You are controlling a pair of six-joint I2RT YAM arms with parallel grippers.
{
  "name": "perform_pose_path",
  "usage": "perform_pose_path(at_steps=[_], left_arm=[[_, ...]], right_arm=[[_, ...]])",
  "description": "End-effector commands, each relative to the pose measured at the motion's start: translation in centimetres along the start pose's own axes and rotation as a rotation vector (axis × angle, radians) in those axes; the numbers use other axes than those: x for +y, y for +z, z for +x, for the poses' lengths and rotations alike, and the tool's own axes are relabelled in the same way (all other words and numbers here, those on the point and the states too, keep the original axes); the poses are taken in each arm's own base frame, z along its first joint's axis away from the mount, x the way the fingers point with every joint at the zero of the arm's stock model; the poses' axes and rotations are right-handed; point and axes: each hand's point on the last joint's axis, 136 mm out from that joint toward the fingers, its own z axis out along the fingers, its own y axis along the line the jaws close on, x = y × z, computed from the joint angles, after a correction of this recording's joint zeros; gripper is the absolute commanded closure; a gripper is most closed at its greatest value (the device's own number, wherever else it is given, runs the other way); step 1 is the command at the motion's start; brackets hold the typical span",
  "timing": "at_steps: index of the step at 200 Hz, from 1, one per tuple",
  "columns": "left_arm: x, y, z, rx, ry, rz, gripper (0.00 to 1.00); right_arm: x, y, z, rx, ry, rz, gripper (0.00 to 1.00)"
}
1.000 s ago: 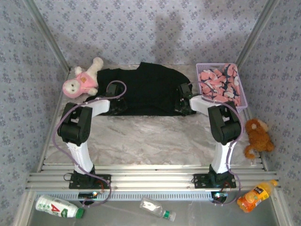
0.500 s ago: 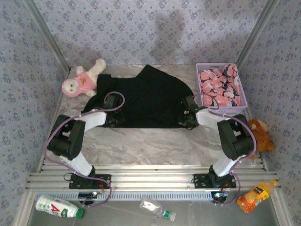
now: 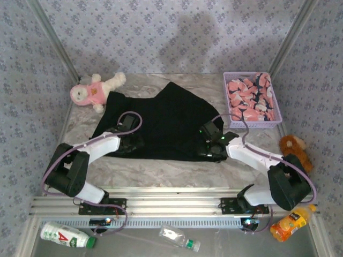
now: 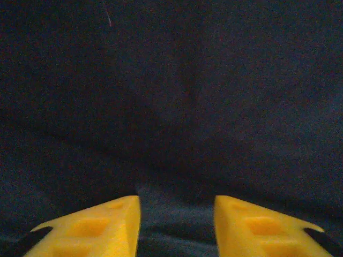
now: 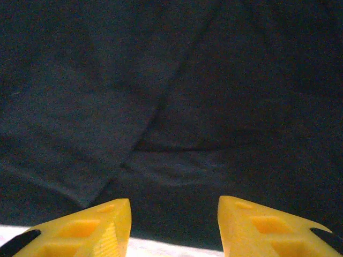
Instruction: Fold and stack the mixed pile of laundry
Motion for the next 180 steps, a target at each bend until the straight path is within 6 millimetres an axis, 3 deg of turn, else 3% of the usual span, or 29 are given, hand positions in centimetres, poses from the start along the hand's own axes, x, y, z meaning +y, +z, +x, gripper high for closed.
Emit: perform_pose_path(at_steps=[1, 31, 62, 91, 116, 160, 180], left_arm=[[-1.2, -0.8, -3.5, -0.105, -0.025, 0.011, 0.44], [-1.7, -0.6, -5.7, -0.121, -0.091, 0.049, 0.24], [-0.9, -0.7, -7.0, -0.131, -0.144, 0.066, 0.18], [0.2, -1.0, -6.6, -0.132, -0.144, 0.057, 0.18], [1.0, -0.7, -5.6, -0.113, -0.135, 0.040, 0.18], [2.8, 1.1, -3.3, -0.054, -0.129, -0.014, 0.18], [3.7, 2.0, -2.2, -0.021, -0.119, -0.046, 0.18]], right_arm=[[1.3, 0.0, 0.6, -0.009, -0.073, 0.021, 0.51], [4.1, 0.9, 1.3, -0.023, -0.161, 0.000, 0.51], [6.3, 2.1, 0.9, -0.030, -0.267, 0.012, 0.50], [5.5, 3.6, 0.5, 0.001, -0.282, 0.125, 0.54], [5.4, 3.9, 0.1, 0.008, -0.299, 0.167, 0.64], [5.9, 2.8, -1.5, -0.039, -0.321, 0.174, 0.99], [6.7, 2.0, -3.1, -0.087, -0.346, 0.159, 1.00]])
